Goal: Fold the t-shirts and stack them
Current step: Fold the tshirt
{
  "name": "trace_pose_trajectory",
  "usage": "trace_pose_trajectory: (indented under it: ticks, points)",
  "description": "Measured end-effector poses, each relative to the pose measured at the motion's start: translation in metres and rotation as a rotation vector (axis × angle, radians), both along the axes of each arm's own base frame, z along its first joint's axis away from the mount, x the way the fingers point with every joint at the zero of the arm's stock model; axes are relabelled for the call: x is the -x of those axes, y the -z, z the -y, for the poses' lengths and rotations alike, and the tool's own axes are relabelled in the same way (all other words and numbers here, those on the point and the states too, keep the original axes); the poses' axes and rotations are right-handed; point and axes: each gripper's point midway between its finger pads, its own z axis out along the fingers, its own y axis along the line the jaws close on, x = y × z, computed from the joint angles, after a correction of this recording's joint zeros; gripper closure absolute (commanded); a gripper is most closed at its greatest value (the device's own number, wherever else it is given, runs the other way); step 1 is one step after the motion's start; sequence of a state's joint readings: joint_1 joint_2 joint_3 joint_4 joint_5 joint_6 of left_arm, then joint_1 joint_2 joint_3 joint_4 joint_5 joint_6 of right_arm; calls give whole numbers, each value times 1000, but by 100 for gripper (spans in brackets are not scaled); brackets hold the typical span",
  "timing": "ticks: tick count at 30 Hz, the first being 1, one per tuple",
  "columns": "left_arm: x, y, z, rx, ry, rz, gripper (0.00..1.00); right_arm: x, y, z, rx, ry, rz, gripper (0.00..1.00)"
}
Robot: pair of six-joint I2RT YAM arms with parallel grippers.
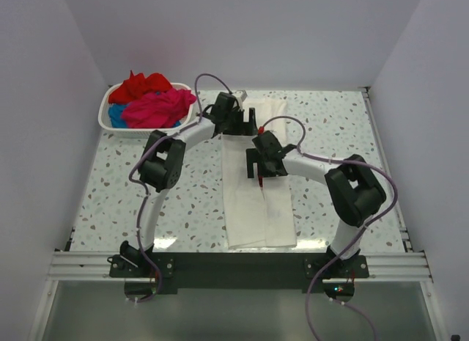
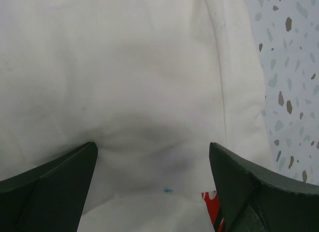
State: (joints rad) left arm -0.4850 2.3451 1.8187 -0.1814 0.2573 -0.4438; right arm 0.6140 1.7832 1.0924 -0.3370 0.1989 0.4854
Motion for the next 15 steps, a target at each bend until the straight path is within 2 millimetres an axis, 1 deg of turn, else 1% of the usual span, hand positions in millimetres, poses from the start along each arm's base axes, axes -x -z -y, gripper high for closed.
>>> trace_pose_trajectory:
  ticks: [2,7,9,12,15]
  points:
    - [-4,0,0,5,2,2,0,-3,5,-1,15,-3,-10,5]
    - [-16,-1,-3,11,7,17,0,-21,5,-11,15,-2,6,5]
    - [-19,-1,-5,11,6,21,0,-25,5,-13,13,0,10,5]
    - [-20,-3,-7,7,12,30,0,-26,4,-13,11,-5,11,5]
    - [-15,-7,-9,-4,15,38,0,-25,1,-15,5,-19,10,5]
